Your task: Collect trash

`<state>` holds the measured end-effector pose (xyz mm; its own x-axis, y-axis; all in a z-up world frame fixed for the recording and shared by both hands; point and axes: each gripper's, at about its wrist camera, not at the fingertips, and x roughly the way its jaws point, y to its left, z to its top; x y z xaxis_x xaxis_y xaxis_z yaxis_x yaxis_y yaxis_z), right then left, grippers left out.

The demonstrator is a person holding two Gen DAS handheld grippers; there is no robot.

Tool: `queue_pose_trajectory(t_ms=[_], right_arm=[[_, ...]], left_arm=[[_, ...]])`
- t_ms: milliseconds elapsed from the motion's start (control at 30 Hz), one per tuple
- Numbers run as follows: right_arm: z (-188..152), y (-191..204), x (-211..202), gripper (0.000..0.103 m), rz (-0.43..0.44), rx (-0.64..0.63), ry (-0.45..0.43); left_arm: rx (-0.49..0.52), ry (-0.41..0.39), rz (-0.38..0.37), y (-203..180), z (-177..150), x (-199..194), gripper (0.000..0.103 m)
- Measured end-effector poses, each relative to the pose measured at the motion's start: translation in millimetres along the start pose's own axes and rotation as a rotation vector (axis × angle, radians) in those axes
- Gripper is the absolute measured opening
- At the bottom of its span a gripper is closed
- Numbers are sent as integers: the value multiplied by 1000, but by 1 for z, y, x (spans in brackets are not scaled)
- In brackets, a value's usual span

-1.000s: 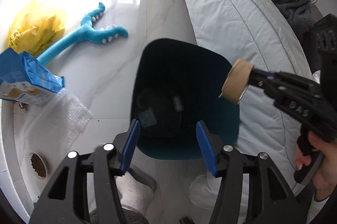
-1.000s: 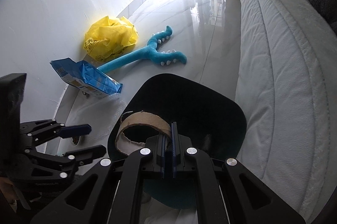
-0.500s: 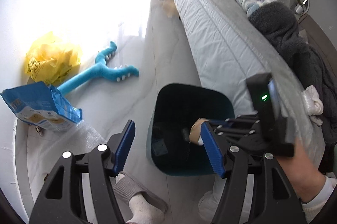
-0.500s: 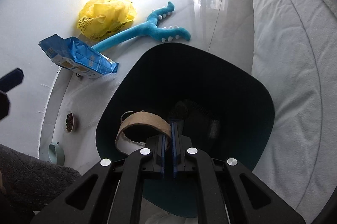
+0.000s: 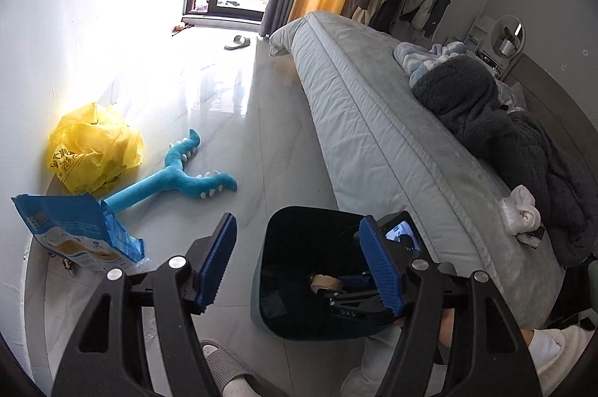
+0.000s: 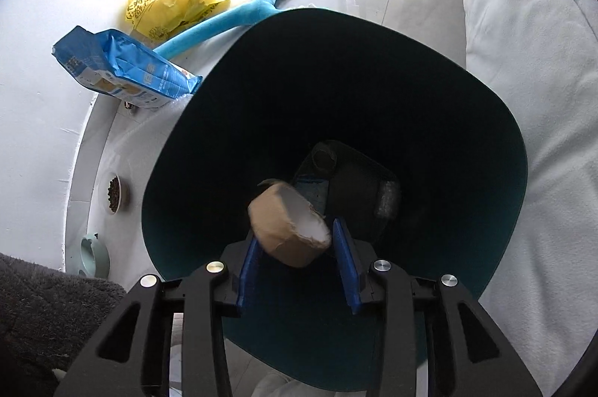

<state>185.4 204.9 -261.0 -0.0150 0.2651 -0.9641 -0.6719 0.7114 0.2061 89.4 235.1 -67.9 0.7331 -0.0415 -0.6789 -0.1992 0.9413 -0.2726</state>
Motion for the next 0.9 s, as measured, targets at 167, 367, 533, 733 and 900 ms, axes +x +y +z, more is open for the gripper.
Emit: queue_pose_trajectory(t_ms=[167,367,533,733,900], right_arm=[[-6,2,-7,46,-5,-22,-5],[-13,5,-37,55,46,-31,-69],[-21,9,-74,64,83,-44,-148],[-35,-4,-127,74,133,-32,-263],[-50,-22,-172,77,143,-3,-372]], left_arm=[[16,-90,-18,-9,9,-19,73],[68,-164,-35,-32,15,-35,75],[129,-196,-50,-62,18,-44,83],[175,-263,-69,-95,21,-54,90],[202,-311,-94,-123,22,-57,91]])
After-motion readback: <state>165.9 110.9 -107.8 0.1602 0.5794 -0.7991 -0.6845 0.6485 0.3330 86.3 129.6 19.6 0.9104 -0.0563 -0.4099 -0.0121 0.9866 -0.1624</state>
